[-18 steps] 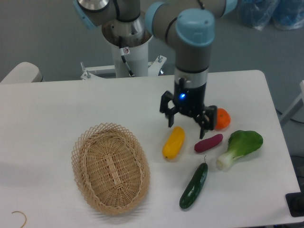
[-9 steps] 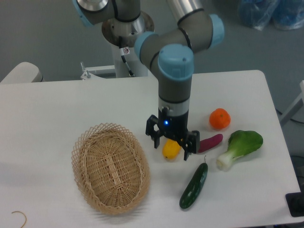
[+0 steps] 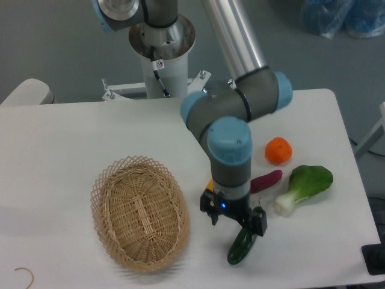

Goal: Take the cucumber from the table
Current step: 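Lower the gripper around the cucumber and close the fingers on it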

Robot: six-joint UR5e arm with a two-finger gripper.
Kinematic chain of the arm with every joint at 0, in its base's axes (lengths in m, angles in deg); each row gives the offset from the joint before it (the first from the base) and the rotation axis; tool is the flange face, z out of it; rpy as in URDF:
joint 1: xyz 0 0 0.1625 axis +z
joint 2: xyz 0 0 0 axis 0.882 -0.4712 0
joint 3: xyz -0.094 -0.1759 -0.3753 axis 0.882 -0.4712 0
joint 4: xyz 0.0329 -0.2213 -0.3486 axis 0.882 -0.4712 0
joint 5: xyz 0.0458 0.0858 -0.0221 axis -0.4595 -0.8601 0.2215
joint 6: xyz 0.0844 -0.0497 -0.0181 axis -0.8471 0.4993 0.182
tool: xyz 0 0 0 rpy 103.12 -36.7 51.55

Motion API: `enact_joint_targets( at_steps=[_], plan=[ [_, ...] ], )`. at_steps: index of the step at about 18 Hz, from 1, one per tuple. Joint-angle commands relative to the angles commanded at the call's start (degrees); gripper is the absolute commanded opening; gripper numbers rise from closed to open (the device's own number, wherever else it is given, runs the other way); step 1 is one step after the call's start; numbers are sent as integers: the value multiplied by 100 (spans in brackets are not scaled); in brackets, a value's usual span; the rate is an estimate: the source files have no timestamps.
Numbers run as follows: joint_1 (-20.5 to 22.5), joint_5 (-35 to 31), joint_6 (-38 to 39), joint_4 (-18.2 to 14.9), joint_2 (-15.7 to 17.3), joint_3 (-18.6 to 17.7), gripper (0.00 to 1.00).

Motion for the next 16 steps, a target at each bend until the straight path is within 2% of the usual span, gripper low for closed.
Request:
enact_joint_targets(
  at_steps=[4, 8, 16],
  plan=[
    [106, -44, -353, -9, -26, -79, 100],
    [185, -334, -301, -9, -53, -185, 100],
    [159, -360, -274, 0, -211, -325, 100]
  ],
)
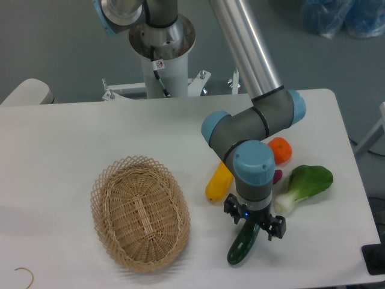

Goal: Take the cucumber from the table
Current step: 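Lower the gripper around the cucumber and close the fingers on it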

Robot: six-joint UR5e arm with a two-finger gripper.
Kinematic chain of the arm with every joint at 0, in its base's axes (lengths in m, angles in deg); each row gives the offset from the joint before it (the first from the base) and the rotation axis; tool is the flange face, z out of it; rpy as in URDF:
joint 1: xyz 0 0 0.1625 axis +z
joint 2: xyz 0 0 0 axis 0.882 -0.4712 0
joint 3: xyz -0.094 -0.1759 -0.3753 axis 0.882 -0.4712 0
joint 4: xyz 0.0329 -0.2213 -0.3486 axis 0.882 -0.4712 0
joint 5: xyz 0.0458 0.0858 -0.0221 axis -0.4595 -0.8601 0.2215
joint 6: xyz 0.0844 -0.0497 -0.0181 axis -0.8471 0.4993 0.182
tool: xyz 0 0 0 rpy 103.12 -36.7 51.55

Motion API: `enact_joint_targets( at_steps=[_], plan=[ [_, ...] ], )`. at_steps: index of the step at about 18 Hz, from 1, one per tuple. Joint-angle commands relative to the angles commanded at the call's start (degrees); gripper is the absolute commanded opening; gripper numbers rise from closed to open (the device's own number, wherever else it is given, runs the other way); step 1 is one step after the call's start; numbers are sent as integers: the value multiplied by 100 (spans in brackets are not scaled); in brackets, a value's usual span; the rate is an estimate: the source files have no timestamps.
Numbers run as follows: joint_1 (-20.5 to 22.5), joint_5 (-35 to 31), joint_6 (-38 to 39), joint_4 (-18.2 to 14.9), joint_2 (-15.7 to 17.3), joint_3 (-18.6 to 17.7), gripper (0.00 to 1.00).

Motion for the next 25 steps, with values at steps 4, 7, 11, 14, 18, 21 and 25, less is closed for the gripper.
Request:
enact_joint_targets(
  at_steps=[4, 7, 11, 14, 18, 21, 25],
  plan=[
    [-17, 0, 44, 0, -61, 0, 100],
    [-26, -105, 97, 0, -114, 9, 100],
    [-44, -123, 97, 9, -141, 61, 83],
    [-44, -123, 132, 18, -132, 70, 52],
    [-44, -123, 132, 18, -132, 70, 43],
    [-44, -123, 123, 18, -132, 70, 43],
    [-44, -114, 114, 18, -106, 79, 37]
  ],
)
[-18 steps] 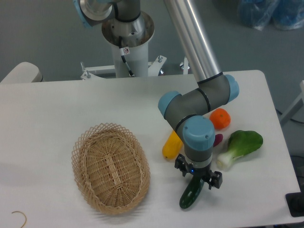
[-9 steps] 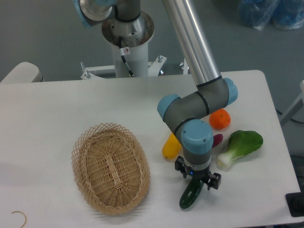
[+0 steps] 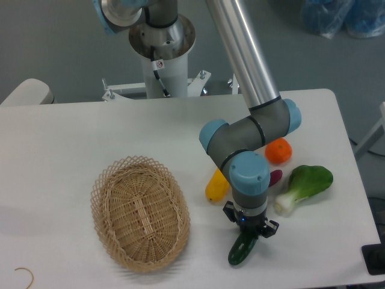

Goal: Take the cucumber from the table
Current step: 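Lower the gripper around the cucumber and close the fingers on it, then lift the grasped cucumber up off the table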

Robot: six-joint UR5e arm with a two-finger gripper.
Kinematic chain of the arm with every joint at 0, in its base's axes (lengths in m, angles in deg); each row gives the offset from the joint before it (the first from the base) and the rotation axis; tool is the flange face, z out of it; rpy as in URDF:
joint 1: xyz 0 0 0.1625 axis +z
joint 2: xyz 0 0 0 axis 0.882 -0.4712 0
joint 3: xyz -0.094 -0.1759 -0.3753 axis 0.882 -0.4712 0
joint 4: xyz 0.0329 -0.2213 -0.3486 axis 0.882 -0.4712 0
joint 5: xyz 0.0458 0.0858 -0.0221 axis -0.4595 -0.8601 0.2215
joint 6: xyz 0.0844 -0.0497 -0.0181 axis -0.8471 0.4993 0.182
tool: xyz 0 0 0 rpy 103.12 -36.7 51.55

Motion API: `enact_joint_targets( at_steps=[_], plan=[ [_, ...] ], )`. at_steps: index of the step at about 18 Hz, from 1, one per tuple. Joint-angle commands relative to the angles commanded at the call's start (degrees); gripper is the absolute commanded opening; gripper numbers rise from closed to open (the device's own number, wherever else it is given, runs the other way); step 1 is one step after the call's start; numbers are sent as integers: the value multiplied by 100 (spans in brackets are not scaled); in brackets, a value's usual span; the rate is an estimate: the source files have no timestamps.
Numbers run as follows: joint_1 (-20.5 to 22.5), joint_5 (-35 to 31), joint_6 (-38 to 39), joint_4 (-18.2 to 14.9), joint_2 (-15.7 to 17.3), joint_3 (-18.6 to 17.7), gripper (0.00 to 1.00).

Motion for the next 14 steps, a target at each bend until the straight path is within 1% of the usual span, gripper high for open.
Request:
enact_joint_targets(
  at_steps=[3, 4, 5, 8, 9, 12, 14],
  plan=[
    [0, 0, -53, 9, 61, 70, 37],
    [0, 0, -53, 0, 149, 96, 37],
    [9, 9, -70, -17, 298, 105, 37],
    [44, 35, -350, -123, 895, 79, 37],
    [44, 53, -378, -306, 1088, 70, 37],
    [35, 88, -422, -1070, 1546, 114, 37],
    [61, 228, -579, -1344, 1774, 132, 37]
  ],
)
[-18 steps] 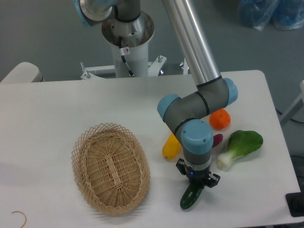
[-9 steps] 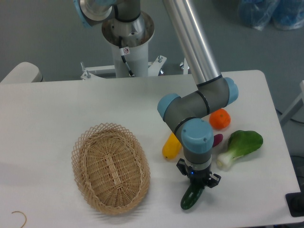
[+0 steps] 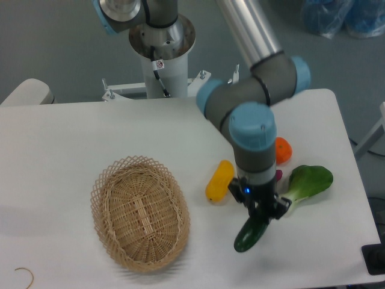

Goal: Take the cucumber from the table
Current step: 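Lift the grasped cucumber up off the table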

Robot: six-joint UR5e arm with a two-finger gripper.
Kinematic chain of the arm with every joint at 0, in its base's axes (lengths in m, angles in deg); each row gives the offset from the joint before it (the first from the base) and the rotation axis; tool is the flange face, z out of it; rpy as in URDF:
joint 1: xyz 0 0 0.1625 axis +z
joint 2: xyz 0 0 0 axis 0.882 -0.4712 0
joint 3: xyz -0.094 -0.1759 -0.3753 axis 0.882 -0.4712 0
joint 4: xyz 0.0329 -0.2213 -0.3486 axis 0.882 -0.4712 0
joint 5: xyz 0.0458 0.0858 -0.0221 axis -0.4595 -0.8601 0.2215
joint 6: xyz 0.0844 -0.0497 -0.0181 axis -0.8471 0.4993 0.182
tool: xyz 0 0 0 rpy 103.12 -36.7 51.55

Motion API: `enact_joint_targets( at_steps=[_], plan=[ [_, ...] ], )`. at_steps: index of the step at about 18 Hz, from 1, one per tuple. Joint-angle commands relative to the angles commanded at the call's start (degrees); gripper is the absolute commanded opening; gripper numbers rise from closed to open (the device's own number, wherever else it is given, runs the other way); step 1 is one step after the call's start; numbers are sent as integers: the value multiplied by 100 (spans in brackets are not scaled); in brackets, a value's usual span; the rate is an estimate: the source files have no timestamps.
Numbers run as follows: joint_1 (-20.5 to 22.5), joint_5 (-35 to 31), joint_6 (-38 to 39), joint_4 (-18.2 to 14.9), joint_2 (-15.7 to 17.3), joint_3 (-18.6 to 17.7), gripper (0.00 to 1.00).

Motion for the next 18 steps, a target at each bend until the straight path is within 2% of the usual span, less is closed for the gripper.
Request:
enact_joint_targets(
  at_steps=[3, 6, 11, 14, 18],
  plan=[
    [227, 221, -421, -474, 290, 9, 37],
    [500, 230, -1062, -817, 431, 44, 37],
    [984, 221, -2126, -1617, 677, 123, 37],
    [1090, 221, -2374, -1820, 739, 158, 37],
    [1099, 247, -2374, -1794, 722, 202, 38]
  ],
)
